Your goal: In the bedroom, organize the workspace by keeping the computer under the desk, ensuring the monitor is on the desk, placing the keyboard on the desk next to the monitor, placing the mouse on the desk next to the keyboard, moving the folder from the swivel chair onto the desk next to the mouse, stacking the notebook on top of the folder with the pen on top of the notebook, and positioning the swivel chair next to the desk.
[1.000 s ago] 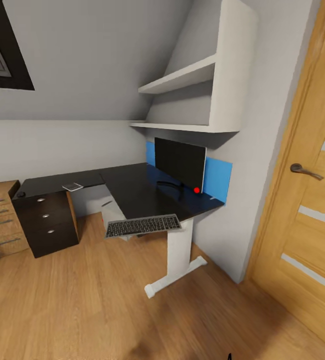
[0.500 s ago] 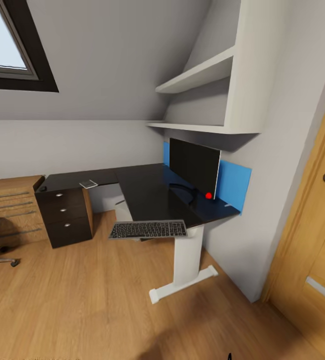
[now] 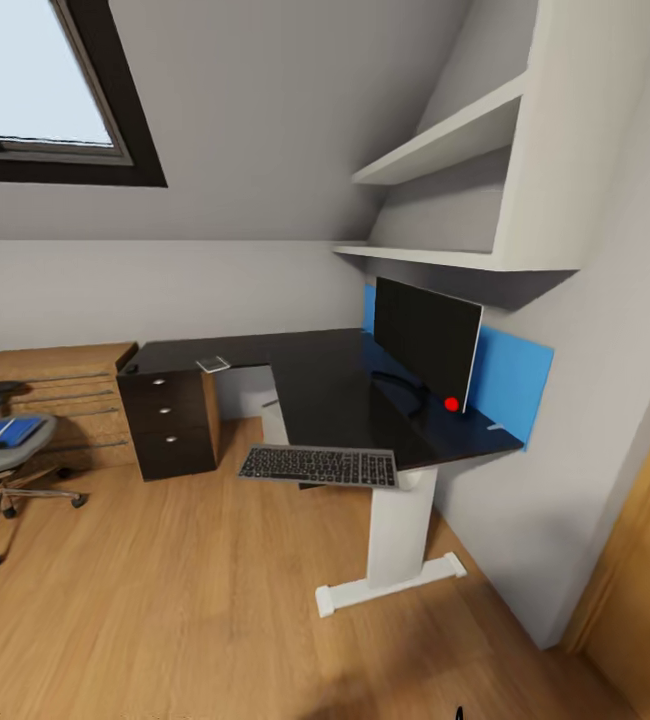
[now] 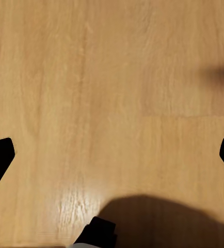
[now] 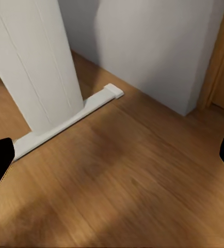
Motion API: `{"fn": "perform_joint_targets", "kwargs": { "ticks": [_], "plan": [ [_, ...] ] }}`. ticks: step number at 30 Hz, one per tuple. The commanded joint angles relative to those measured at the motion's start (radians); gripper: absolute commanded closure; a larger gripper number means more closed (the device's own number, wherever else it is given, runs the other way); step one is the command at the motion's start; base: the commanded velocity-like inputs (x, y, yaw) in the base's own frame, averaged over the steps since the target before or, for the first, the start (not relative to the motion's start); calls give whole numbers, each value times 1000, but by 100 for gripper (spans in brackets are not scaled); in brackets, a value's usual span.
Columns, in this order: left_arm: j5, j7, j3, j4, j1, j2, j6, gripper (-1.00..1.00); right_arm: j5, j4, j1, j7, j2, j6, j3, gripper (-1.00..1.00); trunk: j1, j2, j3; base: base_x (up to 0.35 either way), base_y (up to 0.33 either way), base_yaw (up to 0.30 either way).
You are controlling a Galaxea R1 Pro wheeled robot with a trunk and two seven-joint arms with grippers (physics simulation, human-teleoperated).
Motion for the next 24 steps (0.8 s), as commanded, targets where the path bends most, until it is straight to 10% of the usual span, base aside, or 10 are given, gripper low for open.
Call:
{"fn": "perform_joint_targets", "kwargs": {
  "ticks": [1,24],
  "plan": [
    [10,4,-9,0,-1,0,-5,-100,-1,2,-1,-8,0,-2,9,-100,0,-1,-1,13,-20,287],
    [10,4,-10,0,-1,0,-4,-100,-2,3,-1,-5,-2,8,8,-100,0,-1,-1,-129,-3,208]
  ]
}}
